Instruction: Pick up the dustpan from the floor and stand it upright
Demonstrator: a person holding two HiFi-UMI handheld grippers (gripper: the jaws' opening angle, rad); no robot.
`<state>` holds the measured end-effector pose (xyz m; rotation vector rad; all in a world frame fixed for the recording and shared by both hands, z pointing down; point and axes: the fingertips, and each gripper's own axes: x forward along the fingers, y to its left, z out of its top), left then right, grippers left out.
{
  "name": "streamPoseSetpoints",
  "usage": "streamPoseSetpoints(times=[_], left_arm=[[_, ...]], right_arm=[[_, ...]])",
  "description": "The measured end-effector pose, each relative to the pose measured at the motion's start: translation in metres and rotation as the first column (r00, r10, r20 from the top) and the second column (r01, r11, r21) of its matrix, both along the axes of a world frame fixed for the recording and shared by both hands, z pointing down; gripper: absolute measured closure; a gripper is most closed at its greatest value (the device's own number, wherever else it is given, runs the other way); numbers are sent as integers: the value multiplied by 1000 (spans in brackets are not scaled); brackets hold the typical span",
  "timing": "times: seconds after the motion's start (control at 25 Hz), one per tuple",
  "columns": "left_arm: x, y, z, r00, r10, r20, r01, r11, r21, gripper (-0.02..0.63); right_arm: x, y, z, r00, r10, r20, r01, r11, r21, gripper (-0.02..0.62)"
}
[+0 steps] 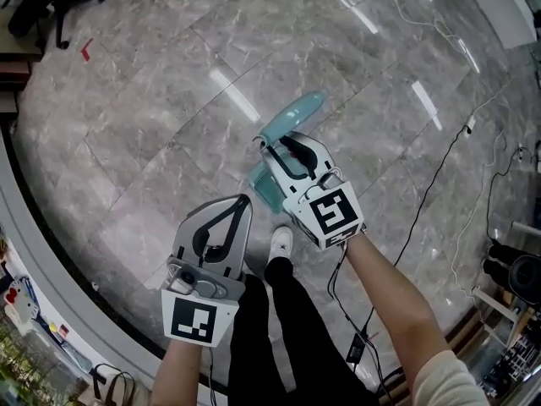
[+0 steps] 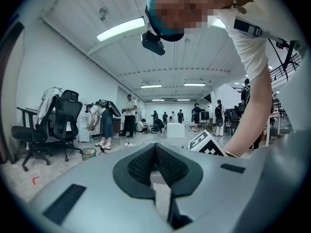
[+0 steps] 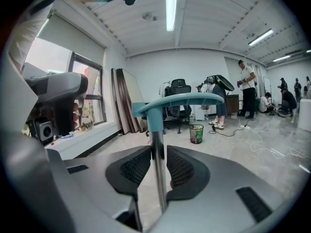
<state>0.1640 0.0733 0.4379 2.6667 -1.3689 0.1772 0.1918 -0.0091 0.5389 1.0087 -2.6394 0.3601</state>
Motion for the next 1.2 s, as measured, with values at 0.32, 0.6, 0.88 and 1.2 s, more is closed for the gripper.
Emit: streamPoseSetpoints(times=[0.32,0.6,0.88,1.2], left_arm=[[-7,6,-27,999,-35,-27,34,999,-30,595],[-13,3,-137,981,-157,-117,157,988,-10,595],[-5,-5,-290,973,-208,-98,213,976,52,595],[11,27,-389,991,-131,-34,134,985,105,595]], right_arm=[[25,17,-19,999,38,-9,-39,997,-73,503],[59,42,-146,996,87,36,-85,994,-75,553],[46,62,-369,972,-1,235,-18,997,77,577],[43,102,-494,961,-92,262,37,977,210,577]])
